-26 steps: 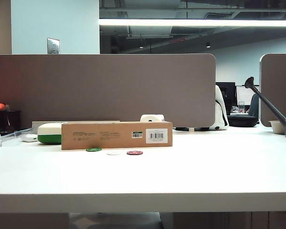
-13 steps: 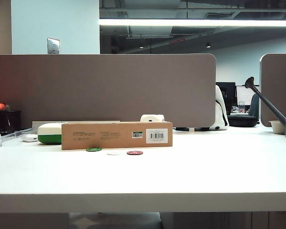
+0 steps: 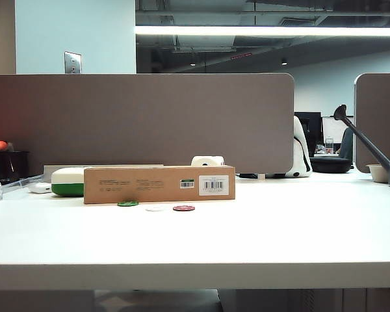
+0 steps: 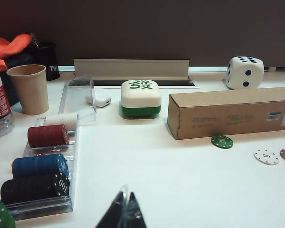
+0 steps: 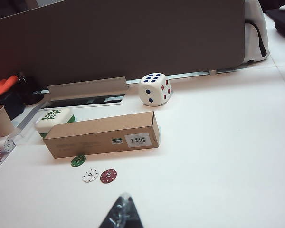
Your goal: Push the chip with the highest value in the row forward next to the rectangular box.
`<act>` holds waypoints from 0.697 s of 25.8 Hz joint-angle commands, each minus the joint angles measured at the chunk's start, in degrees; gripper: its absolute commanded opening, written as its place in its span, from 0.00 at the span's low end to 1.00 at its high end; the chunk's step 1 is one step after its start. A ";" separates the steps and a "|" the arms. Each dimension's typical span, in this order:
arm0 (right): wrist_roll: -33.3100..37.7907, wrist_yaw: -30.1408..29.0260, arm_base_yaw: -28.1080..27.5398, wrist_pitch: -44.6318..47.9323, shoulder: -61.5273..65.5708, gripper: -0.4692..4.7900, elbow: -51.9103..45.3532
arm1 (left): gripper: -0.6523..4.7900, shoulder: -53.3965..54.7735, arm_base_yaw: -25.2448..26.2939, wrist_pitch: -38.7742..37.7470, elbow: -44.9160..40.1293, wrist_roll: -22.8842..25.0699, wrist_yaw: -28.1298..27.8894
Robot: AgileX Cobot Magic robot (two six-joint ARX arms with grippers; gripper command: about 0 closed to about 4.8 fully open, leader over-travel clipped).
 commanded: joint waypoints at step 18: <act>-4.59 -1.62 -9.62 -0.24 -5.46 0.07 -0.81 | 0.11 0.00 0.17 0.50 0.24 -0.15 -0.13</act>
